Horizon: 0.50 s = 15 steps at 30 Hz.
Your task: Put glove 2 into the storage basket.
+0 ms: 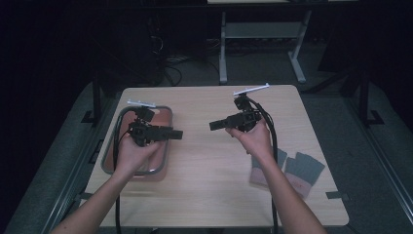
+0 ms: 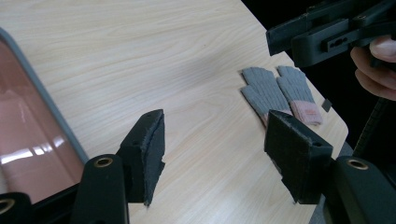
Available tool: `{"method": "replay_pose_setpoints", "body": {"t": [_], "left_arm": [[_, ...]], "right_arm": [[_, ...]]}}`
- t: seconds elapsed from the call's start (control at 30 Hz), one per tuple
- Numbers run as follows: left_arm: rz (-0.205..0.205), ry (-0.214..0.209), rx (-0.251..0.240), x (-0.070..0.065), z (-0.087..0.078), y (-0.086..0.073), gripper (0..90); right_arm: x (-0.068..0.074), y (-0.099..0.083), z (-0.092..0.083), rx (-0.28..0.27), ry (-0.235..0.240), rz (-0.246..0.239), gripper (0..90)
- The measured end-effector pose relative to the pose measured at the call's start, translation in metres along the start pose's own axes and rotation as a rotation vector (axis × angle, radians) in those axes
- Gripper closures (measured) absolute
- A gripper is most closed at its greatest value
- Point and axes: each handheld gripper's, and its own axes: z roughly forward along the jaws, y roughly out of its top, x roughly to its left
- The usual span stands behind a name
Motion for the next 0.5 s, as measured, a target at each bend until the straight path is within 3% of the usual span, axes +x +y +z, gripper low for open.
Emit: {"method": "replay_pose_setpoints", "body": {"t": [0.5], "left_arm": [[0.039, -0.038, 0.005, -0.021, 0.019, 0.001, 36.1]], "right_arm": [[-0.012, -0.016, -0.027, -0.019, -0.026, 0.026, 51.5]]}}
